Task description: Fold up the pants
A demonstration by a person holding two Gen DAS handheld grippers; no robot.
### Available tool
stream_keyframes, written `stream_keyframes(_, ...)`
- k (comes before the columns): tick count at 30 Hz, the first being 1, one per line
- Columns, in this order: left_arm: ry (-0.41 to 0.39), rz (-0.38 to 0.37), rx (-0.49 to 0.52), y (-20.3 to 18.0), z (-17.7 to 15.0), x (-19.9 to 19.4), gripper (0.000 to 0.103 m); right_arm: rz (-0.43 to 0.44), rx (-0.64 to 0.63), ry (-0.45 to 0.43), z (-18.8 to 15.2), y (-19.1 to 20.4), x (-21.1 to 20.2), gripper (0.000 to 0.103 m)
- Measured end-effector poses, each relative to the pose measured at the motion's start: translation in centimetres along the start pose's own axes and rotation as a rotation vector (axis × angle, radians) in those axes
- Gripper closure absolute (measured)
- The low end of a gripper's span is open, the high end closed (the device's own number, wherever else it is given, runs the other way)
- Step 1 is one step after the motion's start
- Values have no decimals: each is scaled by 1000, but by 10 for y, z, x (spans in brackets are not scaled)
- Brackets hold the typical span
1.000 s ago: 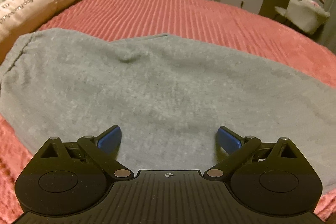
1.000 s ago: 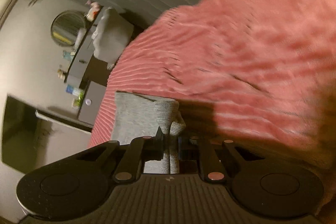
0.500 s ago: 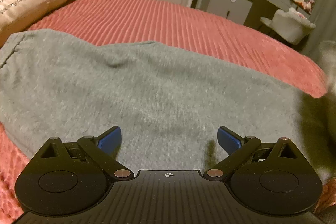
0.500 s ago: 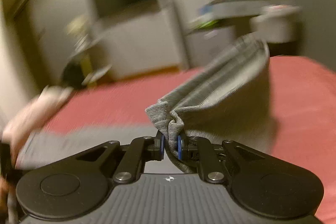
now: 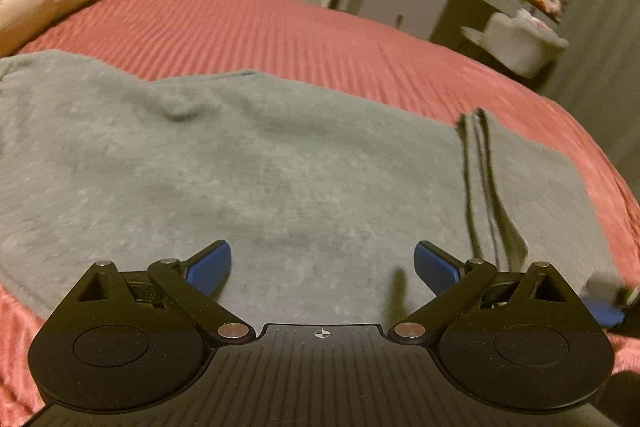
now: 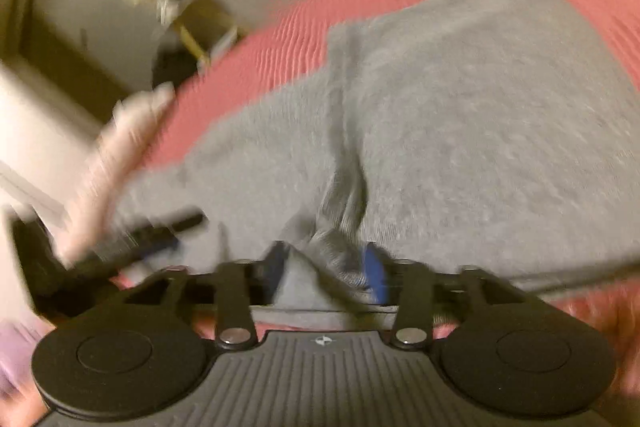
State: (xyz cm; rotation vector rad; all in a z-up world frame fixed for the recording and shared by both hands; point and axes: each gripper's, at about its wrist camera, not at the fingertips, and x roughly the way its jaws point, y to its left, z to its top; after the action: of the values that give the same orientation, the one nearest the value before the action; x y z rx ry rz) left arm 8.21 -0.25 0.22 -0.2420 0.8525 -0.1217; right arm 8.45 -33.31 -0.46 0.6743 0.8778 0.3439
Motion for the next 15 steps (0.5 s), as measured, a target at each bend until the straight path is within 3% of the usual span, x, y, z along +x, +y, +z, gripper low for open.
stream_keyframes(3,23,-30,32,-7,-2,2,2,-77,143,-107,1,-24,-19,26)
stream_keyframes(4,35,-43,41,-10,-2,3,2,-125,197,-119,1,-33,-21,26)
stream_keyframes(6,55,-79,54,-17,-1,3,2,-138,283,-161,2,-44,-25,33)
stream_keyframes(10,79,-169,20,-33,6,5,2,-264,226,-321,3,-34,-39,32)
stream_keyframes(12,107,-227,-29,-44,13,15,3,-223,233,-354,2,-36,-42,17)
stream_keyframes(14,141,-258,-67,-57,20,30,7,-172,282,-363,-3,-47,-48,16)
stream_keyframes(15,159,-267,-75,-66,23,39,13,-153,311,-366,-4,-52,-48,16)
